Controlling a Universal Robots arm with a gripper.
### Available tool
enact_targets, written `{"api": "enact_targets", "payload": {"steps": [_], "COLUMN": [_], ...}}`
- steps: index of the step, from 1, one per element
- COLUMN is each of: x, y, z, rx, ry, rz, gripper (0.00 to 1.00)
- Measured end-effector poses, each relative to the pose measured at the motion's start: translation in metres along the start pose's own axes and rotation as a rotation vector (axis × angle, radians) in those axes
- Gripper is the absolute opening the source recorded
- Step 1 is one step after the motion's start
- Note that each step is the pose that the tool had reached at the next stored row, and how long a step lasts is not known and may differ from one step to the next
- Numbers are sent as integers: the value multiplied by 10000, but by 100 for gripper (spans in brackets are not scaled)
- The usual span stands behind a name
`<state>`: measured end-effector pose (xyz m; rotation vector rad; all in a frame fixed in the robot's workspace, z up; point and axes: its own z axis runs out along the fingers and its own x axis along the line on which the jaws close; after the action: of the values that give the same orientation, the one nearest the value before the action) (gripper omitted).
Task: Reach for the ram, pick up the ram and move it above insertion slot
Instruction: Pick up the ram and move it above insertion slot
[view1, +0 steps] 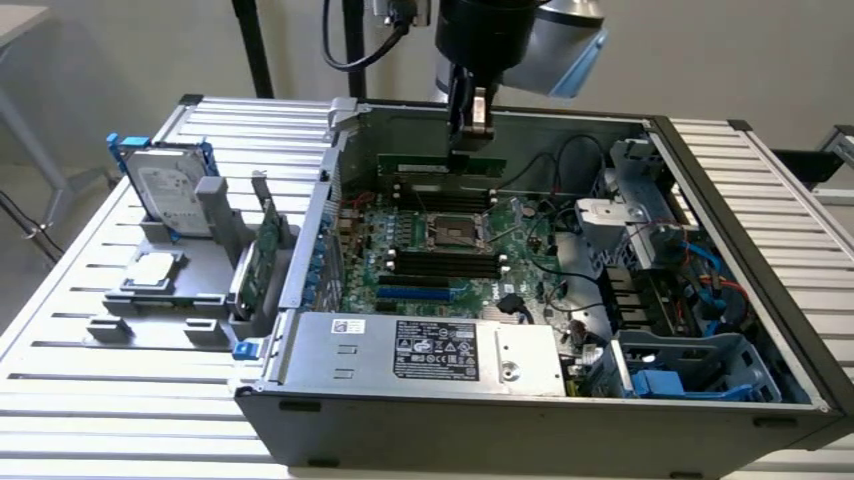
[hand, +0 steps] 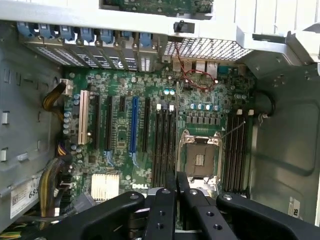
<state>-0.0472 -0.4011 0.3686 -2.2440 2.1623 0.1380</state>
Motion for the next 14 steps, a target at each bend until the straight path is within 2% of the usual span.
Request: {"api": "enact_targets", "payload": {"steps": [7,14], "x": [-36,-51], "y": [-89,-104], "z": [24,33], "rx": [18,40], "ry": [-9,-17], "rz": [224,426], "gripper": [13,13]}}
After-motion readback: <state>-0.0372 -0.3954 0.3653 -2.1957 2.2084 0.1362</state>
